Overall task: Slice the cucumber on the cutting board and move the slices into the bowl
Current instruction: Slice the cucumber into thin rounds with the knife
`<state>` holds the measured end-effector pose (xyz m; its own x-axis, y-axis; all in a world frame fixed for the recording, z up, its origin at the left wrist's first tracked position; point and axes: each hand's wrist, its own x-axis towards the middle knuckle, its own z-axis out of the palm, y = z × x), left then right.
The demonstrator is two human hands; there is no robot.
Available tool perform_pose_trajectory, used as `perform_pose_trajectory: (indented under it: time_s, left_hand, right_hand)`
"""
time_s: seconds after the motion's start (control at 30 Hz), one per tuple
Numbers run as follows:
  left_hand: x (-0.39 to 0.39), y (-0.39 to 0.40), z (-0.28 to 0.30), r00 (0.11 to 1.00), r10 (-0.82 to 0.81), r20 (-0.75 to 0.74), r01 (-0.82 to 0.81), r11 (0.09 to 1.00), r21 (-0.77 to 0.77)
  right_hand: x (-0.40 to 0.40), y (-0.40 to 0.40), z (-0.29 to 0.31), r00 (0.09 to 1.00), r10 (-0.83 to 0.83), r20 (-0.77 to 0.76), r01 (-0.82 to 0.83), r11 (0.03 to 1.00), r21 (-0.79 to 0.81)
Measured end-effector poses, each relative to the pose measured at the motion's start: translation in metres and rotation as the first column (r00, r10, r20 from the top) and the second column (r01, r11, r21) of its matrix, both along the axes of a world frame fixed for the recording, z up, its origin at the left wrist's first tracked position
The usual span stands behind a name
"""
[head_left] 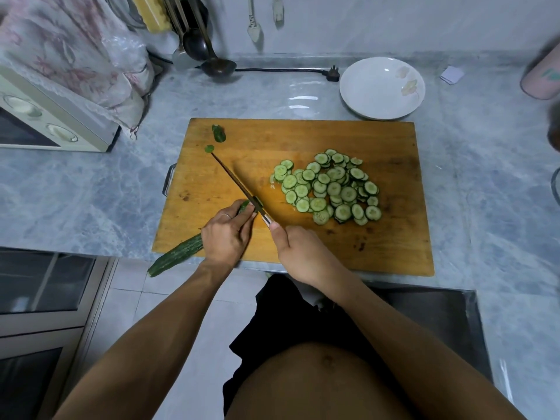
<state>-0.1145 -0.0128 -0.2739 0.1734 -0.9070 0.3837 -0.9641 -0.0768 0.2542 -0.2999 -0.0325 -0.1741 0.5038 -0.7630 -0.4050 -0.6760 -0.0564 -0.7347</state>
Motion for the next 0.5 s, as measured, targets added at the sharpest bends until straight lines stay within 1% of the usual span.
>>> perform_pose_trajectory:
  time_s: [0.17, 0.27, 0.43, 0.5]
  left_hand:
    - [-0.002, 0.001, 0.001, 1.0, -0.005, 0.014, 0.006, 0.999, -0.044]
    - [-0.001, 0.001, -0.001, 1.0, -0.018, 0.0, 0.018, 0.999, -0.049]
    - [0.001, 0.002, -0.008, 0.997, -0.023, -0.074, 0.02, 0.999, -0.038]
    - [0.001, 0.003, -0.007, 0.995, -0.023, -0.1, 0.018, 0.999, -0.042]
  right_hand:
    - [0.01, -0.004, -0.005, 1.0, -0.007, -0.025, 0.007, 1.0, 0.004]
    - [0.008, -0.005, -0.003, 0.998, -0.055, 0.006, 0.055, 0.998, 0.015]
    - [-0.002, -0.019, -0.001, 0.987, -0.155, 0.05, 0.145, 0.975, 0.166]
    - [-0.008, -0.019, -0.001, 0.989, -0.141, 0.045, 0.131, 0.976, 0.173]
